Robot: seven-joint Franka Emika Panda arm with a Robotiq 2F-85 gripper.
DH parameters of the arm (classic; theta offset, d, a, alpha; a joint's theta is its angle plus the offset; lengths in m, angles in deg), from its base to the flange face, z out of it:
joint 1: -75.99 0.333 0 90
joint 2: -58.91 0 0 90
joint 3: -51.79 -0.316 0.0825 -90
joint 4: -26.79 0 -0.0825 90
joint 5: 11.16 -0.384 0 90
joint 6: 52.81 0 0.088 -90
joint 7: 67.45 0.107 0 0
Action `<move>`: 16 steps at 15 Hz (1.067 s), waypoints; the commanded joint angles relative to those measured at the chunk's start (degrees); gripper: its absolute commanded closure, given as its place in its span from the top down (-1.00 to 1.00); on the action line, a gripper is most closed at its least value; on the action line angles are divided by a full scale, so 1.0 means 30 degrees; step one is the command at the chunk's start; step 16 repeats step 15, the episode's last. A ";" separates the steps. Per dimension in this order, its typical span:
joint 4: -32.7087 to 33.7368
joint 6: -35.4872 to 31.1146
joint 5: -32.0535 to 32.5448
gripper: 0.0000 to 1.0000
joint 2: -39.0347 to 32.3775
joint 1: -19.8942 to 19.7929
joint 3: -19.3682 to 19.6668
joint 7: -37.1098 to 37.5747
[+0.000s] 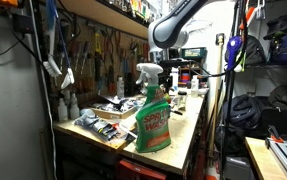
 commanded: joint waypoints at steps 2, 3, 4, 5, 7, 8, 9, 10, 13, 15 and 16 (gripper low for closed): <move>-0.0009 -0.1111 0.0229 -0.13 -0.0560 0.0058 0.0345 0.1291; -0.0022 -0.1133 0.0197 -0.13 -0.0625 0.0078 0.0365 0.1412; -0.0050 -0.1134 0.0175 -0.13 -0.0672 0.0098 0.0378 0.1475; -0.0077 -0.1086 0.0068 0.84 -0.0686 0.0117 0.0357 0.1534; -0.0172 -0.1138 -0.0013 0.97 -0.0455 0.0168 0.0312 0.1600; -0.0211 -0.1186 -0.0003 1.00 -0.0254 0.0189 0.0309 0.1669; -0.0251 -0.1283 -0.0098 1.00 0.0084 0.0191 0.0301 0.1709; -0.0374 -0.1507 -0.0236 1.00 0.0561 0.0185 0.0276 0.1699; -0.1331 -0.2963 -0.0734 1.00 0.3019 0.0190 -0.0012 0.0610; -0.0088 -0.2624 -0.0343 1.00 0.1651 0.0062 -0.0031 0.0874; -0.0088 -0.2624 -0.0343 1.00 0.1651 0.0062 -0.0031 0.0874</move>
